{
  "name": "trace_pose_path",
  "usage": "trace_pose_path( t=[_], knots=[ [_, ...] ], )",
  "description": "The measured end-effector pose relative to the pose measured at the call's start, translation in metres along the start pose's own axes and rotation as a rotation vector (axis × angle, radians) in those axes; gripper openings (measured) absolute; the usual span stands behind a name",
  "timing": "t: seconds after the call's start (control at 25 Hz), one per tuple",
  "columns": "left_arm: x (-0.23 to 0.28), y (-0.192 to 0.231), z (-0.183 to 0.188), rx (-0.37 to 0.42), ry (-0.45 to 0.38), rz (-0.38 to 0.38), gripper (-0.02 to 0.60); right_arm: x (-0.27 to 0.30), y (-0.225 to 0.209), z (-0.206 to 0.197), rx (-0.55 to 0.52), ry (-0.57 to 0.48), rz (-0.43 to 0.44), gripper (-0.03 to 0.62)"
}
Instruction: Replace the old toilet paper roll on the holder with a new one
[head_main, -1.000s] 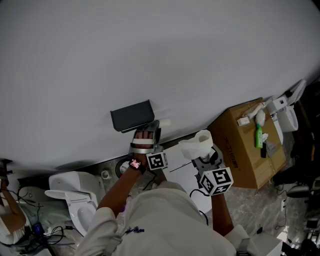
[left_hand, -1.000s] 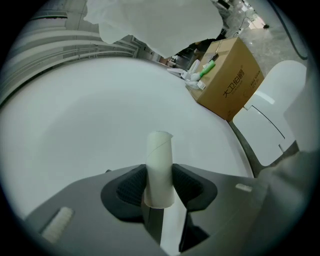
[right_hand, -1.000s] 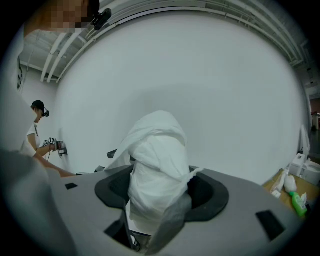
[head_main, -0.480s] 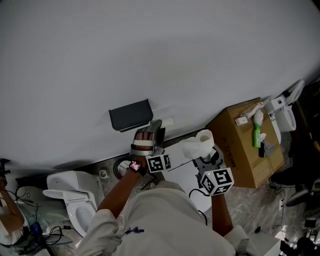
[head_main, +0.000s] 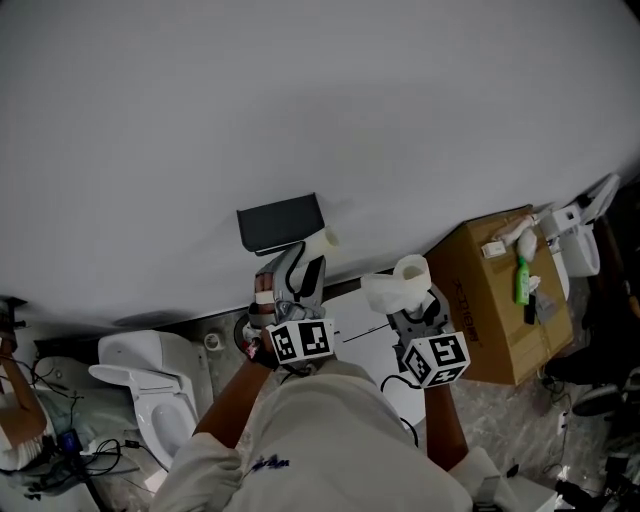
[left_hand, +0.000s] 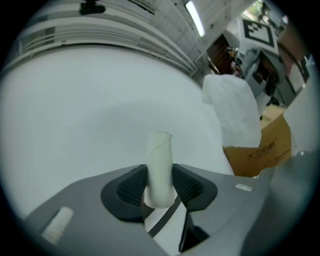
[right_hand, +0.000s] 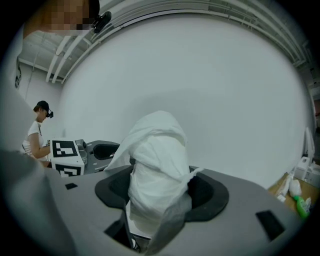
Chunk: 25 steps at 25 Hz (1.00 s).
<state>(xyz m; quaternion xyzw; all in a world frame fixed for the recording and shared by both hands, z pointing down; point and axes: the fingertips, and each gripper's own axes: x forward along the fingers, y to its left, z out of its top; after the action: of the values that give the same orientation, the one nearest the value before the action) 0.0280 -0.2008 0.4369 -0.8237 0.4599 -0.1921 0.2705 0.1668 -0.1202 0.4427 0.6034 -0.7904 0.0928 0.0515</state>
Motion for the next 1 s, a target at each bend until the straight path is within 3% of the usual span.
trace_pose_path(
  t=[0.2, 0.36, 0.48, 0.76, 1.0],
  knots=[
    [-0.02, 0.02, -0.012, -0.299, -0.045, -0.047, 0.17, 0.009, 0.012, 0.003, -0.019, -0.015, 0.024, 0.293],
    [-0.041, 0.039, -0.01, -0.411, -0.1, -0.032, 0.172, 0.01, 0.015, 0.004, -0.028, -0.014, 0.037, 0.293],
    [-0.056, 0.056, -0.02, -0.488, -0.092, -0.006, 0.172, 0.013, 0.018, 0.003, -0.037, -0.012, 0.042, 0.292],
    [-0.094, 0.104, -0.05, -0.576, -0.097, 0.142, 0.172, 0.013, 0.018, 0.01, -0.036, -0.039, 0.033, 0.293],
    [-0.124, 0.133, -0.086, -0.611, -0.072, 0.213, 0.172, 0.013, 0.015, 0.005, -0.031, -0.032, 0.021, 0.293]
  ],
)
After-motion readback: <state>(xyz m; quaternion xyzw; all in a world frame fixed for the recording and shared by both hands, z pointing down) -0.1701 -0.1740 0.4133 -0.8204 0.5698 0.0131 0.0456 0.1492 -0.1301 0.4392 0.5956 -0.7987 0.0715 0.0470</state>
